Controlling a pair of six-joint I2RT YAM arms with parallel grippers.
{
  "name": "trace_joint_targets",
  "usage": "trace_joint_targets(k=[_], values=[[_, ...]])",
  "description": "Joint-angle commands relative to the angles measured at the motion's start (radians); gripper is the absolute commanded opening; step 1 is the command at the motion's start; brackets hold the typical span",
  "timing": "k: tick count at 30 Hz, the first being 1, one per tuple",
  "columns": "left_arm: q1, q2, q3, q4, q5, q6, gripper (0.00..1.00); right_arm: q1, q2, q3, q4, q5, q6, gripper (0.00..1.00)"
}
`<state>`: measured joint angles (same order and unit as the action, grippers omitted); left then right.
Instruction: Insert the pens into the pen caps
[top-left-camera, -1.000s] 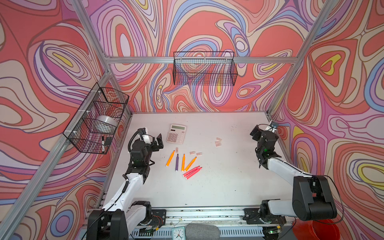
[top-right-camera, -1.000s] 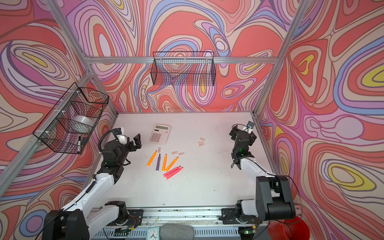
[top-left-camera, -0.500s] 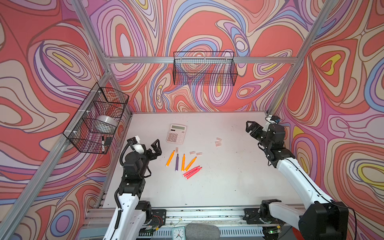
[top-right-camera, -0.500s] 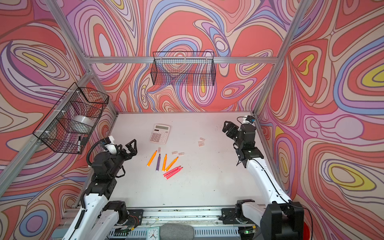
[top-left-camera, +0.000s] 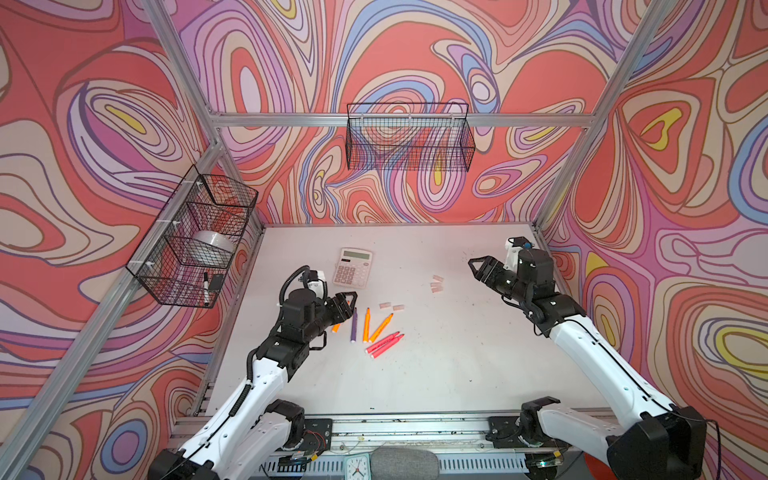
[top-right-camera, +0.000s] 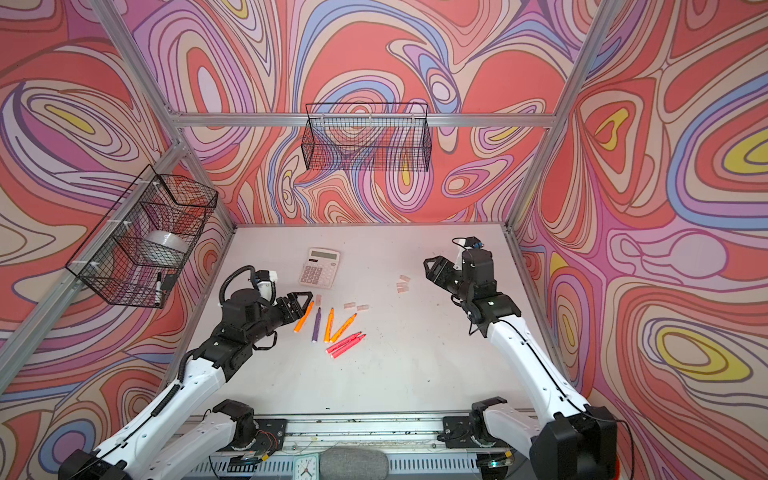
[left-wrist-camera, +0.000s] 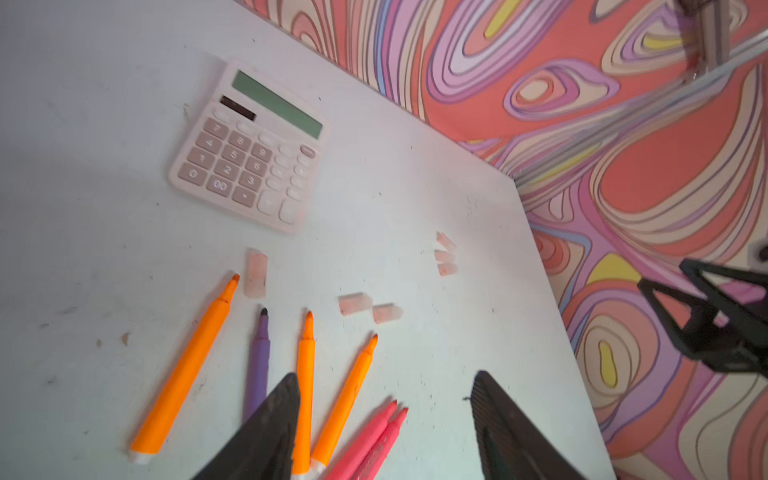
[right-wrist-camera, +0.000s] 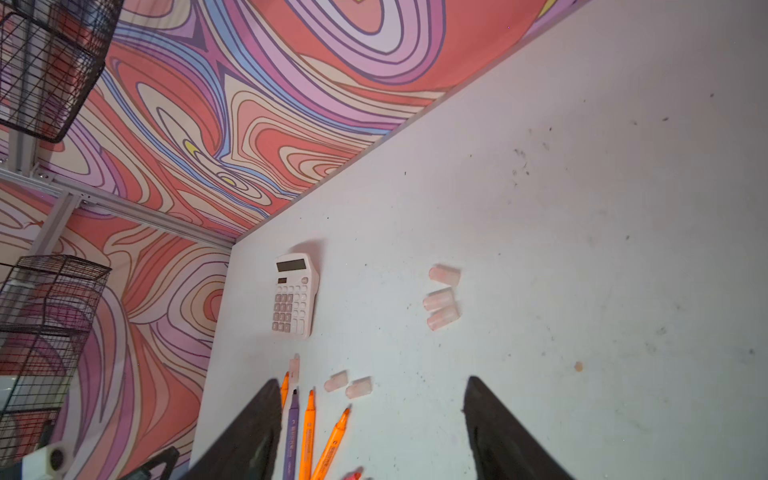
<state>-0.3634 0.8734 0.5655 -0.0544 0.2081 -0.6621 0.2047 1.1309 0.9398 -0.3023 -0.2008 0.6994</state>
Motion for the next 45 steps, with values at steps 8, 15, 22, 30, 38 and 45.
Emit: trace_joint_targets(k=[8, 15, 22, 30, 38, 45], values=[[-0.512, 0.091, 0.032, -0.263, -0.38, 0.306, 0.62, 0.006, 0.024, -0.129, 0.142, 0.076, 0.011, 0.62], [-0.565, 0.285, 0.093, -0.291, -0.339, 0.314, 0.61, 0.007, 0.037, -0.177, 0.108, 0.116, 0.014, 0.54], [-0.567, 0.437, 0.156, -0.319, -0.331, 0.317, 0.61, 0.009, 0.028, -0.171, 0.098, 0.156, -0.005, 0.55], [-0.566, 0.508, 0.182, -0.323, -0.318, 0.322, 0.61, 0.023, 0.081, -0.149, 0.089, 0.142, -0.007, 0.53], [-0.567, 0.613, 0.231, -0.349, -0.326, 0.32, 0.59, 0.045, 0.09, -0.136, 0.075, 0.16, -0.009, 0.53], [-0.566, 0.684, 0.263, -0.371, -0.317, 0.321, 0.57, 0.054, 0.091, -0.128, 0.063, 0.172, -0.009, 0.52]])
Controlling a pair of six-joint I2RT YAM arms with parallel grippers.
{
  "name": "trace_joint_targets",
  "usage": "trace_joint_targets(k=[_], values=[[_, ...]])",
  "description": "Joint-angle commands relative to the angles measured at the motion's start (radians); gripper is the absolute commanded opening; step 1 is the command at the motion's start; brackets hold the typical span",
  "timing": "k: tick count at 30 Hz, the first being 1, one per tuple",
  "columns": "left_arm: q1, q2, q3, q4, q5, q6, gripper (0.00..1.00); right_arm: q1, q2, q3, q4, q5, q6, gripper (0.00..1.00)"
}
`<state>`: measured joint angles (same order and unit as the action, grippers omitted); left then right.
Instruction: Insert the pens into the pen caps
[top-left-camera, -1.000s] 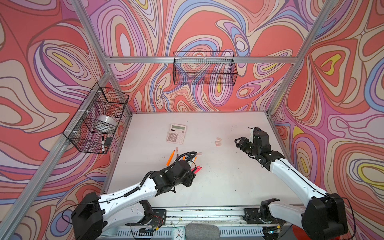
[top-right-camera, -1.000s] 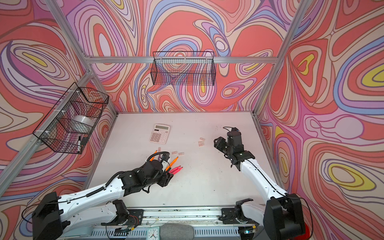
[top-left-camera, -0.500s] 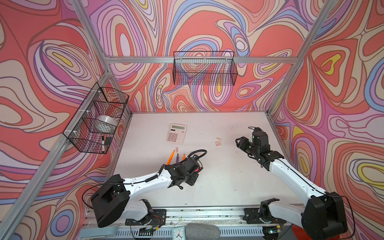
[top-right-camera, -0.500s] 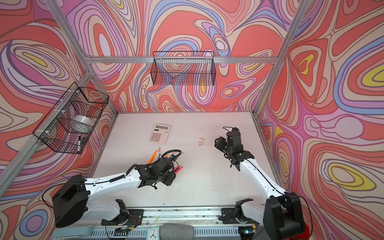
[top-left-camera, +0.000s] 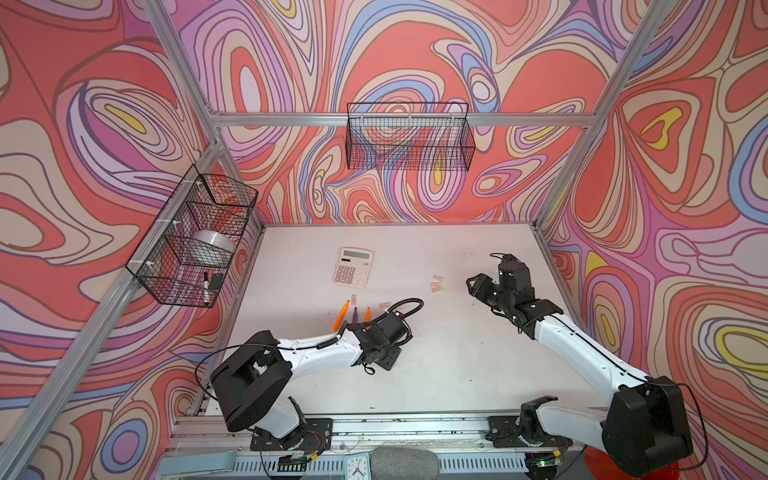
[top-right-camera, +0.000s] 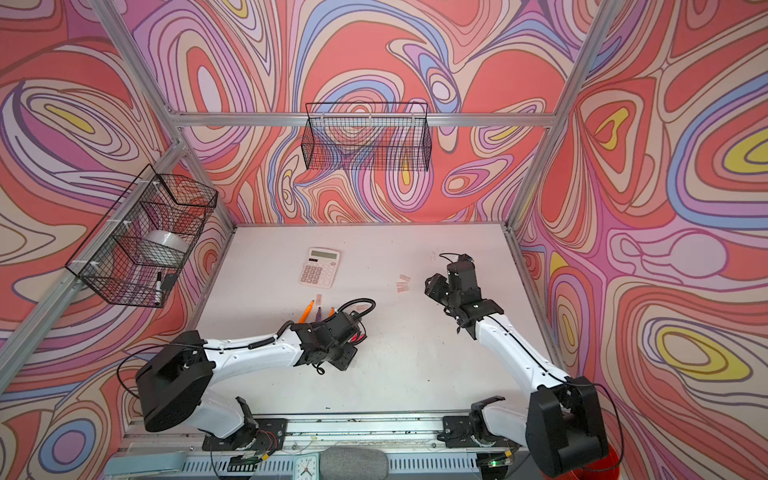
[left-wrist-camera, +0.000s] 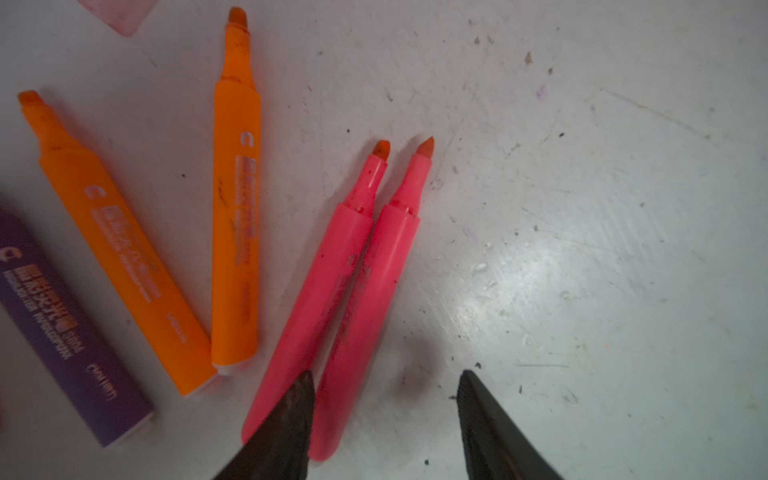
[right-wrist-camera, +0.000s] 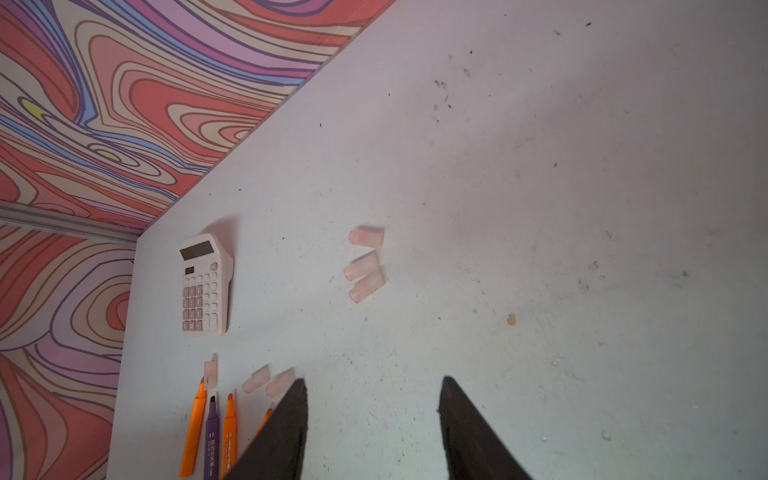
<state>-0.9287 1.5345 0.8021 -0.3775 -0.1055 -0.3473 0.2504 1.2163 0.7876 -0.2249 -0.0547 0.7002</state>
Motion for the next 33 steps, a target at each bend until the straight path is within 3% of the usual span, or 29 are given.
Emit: trace_joint_targets(k=[1, 13, 24, 28, 33], values=[[-0.001, 0.029, 0.03, -0.05, -0.002, 0.005, 0.57, 0.009, 0.005, 0.024, -0.016, 0.027, -0.01, 0.52], [-0.001, 0.119, 0.075, -0.084, 0.004, 0.005, 0.55, 0.035, -0.002, 0.026, -0.02, 0.054, -0.011, 0.52], [-0.001, 0.163, 0.098, -0.098, 0.006, 0.008, 0.31, 0.054, -0.033, 0.018, -0.023, 0.05, 0.021, 0.49], [-0.001, 0.174, 0.096, -0.094, 0.005, 0.009, 0.25, 0.105, -0.134, -0.015, -0.008, -0.006, 0.122, 0.48], [-0.001, 0.21, 0.122, -0.112, -0.019, 0.013, 0.17, 0.159, -0.349, -0.062, -0.012, 0.027, 0.149, 0.57]])
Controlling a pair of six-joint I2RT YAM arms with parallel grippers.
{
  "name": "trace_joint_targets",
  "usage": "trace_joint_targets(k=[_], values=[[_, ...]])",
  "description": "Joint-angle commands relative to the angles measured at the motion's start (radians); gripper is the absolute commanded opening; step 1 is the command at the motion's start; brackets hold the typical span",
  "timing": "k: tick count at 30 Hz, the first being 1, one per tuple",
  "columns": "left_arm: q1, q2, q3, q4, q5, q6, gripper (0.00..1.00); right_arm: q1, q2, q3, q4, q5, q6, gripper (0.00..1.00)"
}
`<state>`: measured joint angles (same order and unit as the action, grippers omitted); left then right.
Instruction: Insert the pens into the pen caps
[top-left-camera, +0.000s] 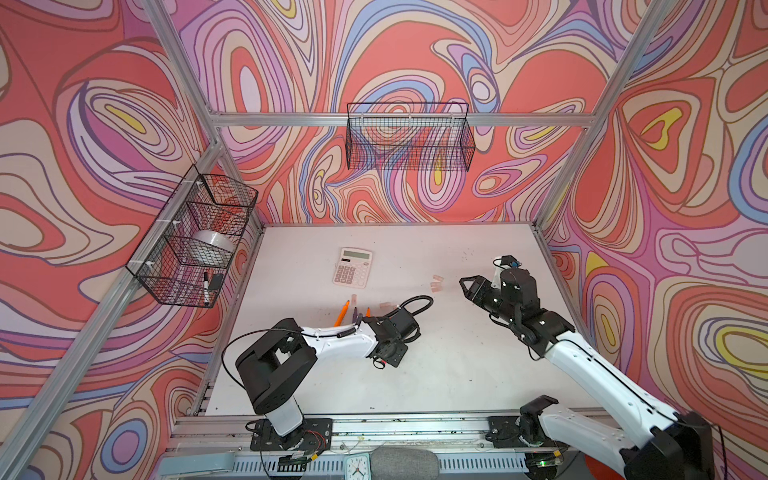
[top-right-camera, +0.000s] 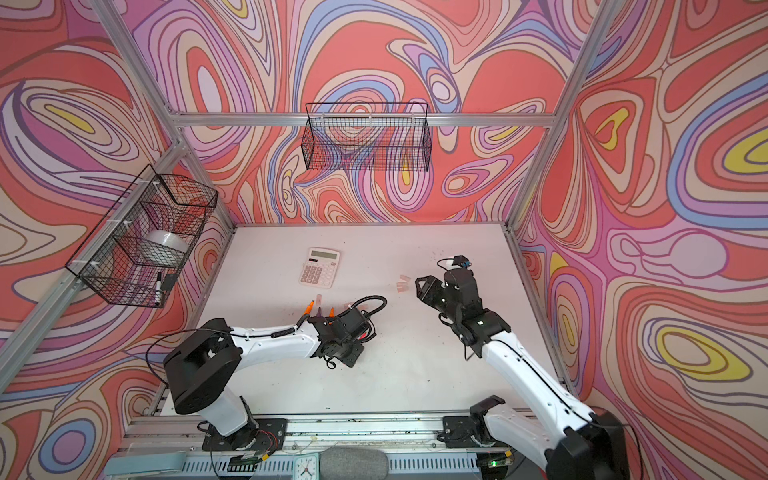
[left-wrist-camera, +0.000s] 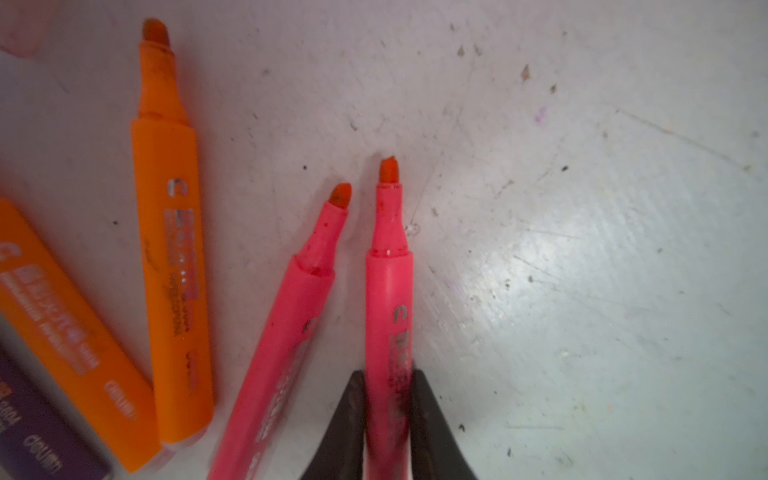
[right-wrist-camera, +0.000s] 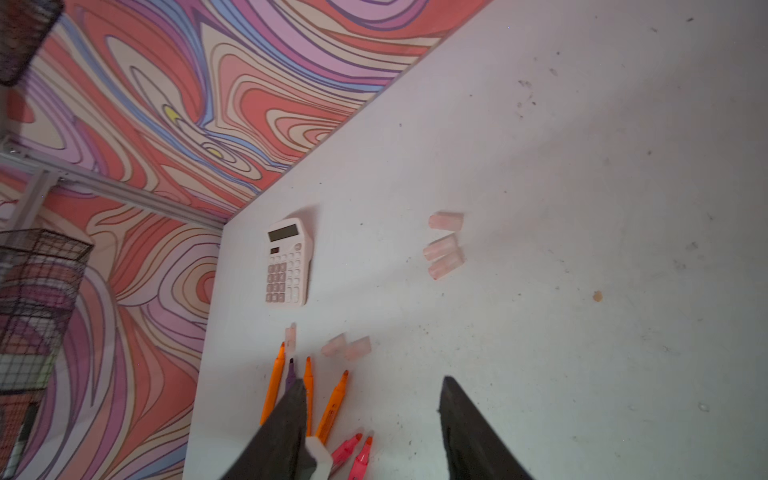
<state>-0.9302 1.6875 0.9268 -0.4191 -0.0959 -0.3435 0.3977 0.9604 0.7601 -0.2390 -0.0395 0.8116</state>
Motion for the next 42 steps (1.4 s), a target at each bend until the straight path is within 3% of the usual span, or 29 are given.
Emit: trace_joint_targets(k=[1, 5, 9, 19, 24, 27, 30, 34, 42], values=[[0.0, 0.061, 0.001, -0.071, -0.032, 0.012, 0.16, 0.012, -0.132, -0.05, 0.007, 0.011, 0.053, 0.59], [0.001, 0.055, 0.011, -0.061, -0.034, 0.022, 0.14, 0.013, -0.188, -0.056, 0.014, -0.03, 0.094, 0.58], [0.001, 0.027, 0.02, -0.012, 0.049, 0.032, 0.13, 0.012, -0.167, -0.011, -0.034, -0.044, 0.091, 0.53], [0.0, -0.122, 0.084, 0.109, 0.04, -0.002, 0.1, 0.015, -0.249, 0.02, -0.111, 0.049, 0.04, 0.44], [0.002, -0.181, 0.075, 0.256, 0.015, -0.025, 0.03, 0.017, -0.238, -0.068, 0.044, -0.018, 0.026, 0.56], [0.007, -0.199, 0.066, 0.331, 0.03, -0.007, 0.01, 0.017, -0.145, -0.099, 0.158, -0.074, -0.009, 0.56], [0.036, -0.207, 0.034, 0.417, 0.12, 0.073, 0.0, 0.018, -0.023, -0.11, 0.29, -0.191, -0.011, 0.56], [0.055, -0.275, -0.042, 0.459, 0.129, 0.118, 0.0, 0.036, 0.064, -0.159, 0.49, -0.308, 0.009, 0.6], [0.056, -0.458, -0.174, 0.526, 0.074, 0.115, 0.0, 0.169, 0.084, -0.18, 0.593, -0.28, -0.017, 0.63]])
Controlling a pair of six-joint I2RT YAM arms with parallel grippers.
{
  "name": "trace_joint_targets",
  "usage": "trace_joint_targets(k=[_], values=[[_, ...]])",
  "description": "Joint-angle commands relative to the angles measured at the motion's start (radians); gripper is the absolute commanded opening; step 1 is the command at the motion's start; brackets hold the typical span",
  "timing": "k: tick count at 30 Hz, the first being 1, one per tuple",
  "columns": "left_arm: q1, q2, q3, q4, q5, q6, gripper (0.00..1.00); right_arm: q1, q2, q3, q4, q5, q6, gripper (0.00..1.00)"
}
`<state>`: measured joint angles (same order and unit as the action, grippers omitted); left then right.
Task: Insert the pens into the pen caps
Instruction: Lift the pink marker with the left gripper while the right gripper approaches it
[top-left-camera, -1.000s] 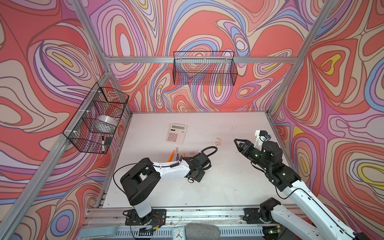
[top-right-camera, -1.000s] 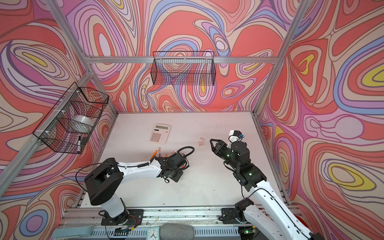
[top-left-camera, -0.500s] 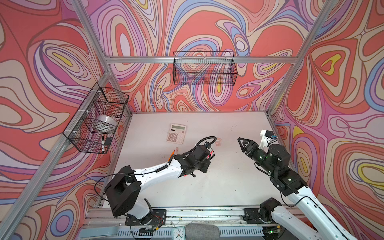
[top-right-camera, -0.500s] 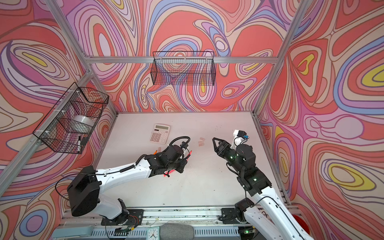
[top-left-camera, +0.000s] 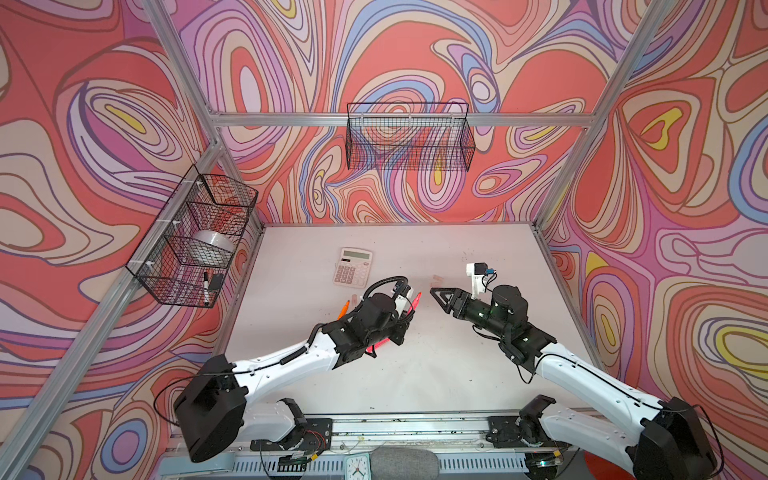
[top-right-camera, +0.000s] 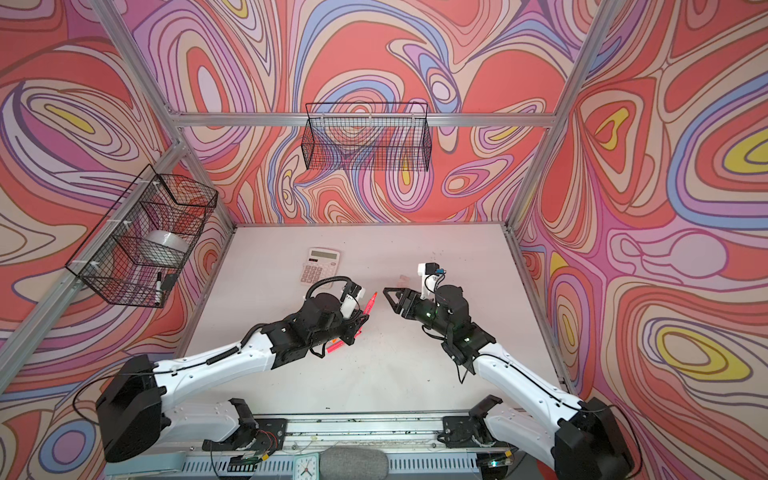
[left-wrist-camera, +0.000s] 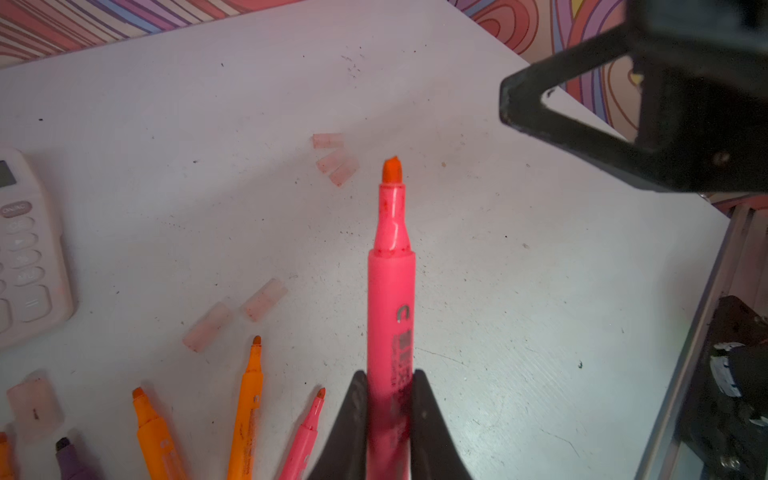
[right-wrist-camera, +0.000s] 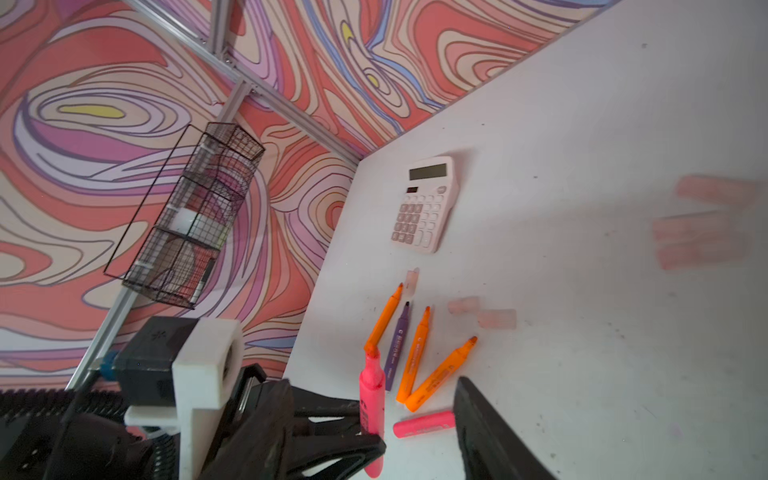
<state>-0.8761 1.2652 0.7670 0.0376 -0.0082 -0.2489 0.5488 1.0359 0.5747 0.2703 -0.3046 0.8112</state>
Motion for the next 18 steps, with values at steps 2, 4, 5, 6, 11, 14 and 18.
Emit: trace_joint_targets(k=[2, 4, 5, 6, 11, 14, 18], values=[[0.0, -0.045, -0.02, 0.078, 0.01, 0.018, 0.0, 0.029, 0.033, 0.015, 0.09, -0.021, -0.016, 0.62], [0.001, -0.038, -0.024, 0.089, 0.029, 0.011, 0.0, 0.042, 0.06, 0.017, 0.101, -0.023, -0.019, 0.61], [0.0, -0.031, -0.02, 0.091, 0.038, 0.008, 0.0, 0.049, 0.071, 0.02, 0.107, -0.024, -0.022, 0.61], [0.001, -0.021, -0.013, 0.085, 0.05, 0.007, 0.0, 0.058, 0.08, 0.025, 0.109, -0.024, -0.027, 0.6], [0.001, 0.011, 0.019, 0.061, 0.095, -0.004, 0.0, 0.088, 0.116, 0.049, 0.092, -0.018, -0.033, 0.59], [0.001, 0.014, 0.018, 0.066, 0.114, -0.006, 0.0, 0.092, 0.133, 0.048, 0.096, -0.013, -0.028, 0.55], [0.0, 0.014, 0.02, 0.065, 0.112, -0.007, 0.0, 0.104, 0.155, 0.064, 0.079, -0.004, -0.03, 0.46]])
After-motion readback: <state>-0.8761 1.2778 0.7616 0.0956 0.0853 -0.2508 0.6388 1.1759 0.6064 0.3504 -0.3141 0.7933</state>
